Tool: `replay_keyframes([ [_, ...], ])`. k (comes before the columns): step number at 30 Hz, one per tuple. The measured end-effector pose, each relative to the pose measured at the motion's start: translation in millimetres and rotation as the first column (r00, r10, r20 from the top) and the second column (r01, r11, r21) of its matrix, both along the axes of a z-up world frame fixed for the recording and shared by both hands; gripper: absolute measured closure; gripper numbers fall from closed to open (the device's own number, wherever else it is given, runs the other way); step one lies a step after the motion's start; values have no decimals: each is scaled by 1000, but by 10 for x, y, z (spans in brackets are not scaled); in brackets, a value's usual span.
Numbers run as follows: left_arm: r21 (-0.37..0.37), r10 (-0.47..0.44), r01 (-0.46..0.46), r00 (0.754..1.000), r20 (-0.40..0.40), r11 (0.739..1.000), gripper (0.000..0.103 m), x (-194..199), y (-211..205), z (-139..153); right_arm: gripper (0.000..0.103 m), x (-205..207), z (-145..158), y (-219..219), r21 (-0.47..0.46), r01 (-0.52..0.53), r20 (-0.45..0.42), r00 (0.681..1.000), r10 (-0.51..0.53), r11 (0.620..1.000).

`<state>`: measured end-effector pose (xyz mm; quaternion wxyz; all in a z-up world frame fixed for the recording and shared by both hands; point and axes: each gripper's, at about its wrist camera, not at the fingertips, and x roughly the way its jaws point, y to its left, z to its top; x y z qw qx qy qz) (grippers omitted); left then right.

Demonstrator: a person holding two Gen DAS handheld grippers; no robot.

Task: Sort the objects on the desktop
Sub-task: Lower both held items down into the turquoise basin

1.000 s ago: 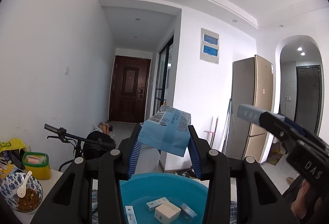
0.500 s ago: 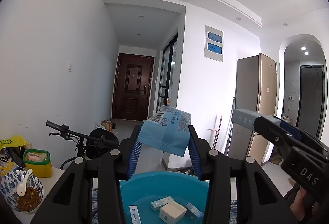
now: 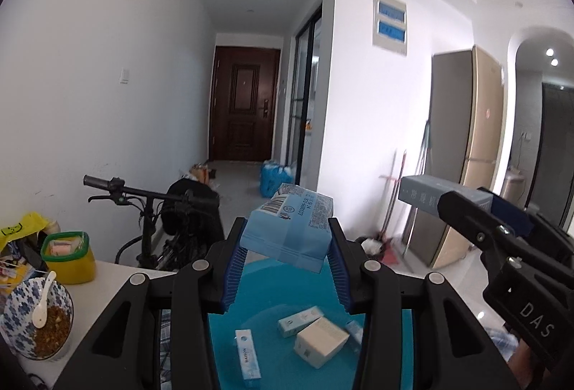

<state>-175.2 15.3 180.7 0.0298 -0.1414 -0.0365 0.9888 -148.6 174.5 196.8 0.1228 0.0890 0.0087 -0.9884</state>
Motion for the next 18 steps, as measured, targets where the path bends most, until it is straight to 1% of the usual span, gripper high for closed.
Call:
replay_keyframes([
  [7, -18, 9, -8, 996, 88, 1000, 58, -292, 59, -231, 57, -328, -192, -27, 21, 10, 87, 996, -12, 1000],
  [9, -8, 0, 1, 991, 136, 1000, 58, -392, 51, -302, 57, -401, -254, -37, 23, 7, 115, 993, -10, 1000],
  [11, 21, -16, 13, 984, 177, 1000, 58, -472, 23, -367, 57, -477, -302, -44, 26, 8, 136, 991, -11, 1000],
  [18, 21, -2, -3, 971, 238, 1000, 58, -682, -18, -553, 57, -614, -425, -51, 36, 2, 189, 982, -9, 999],
])
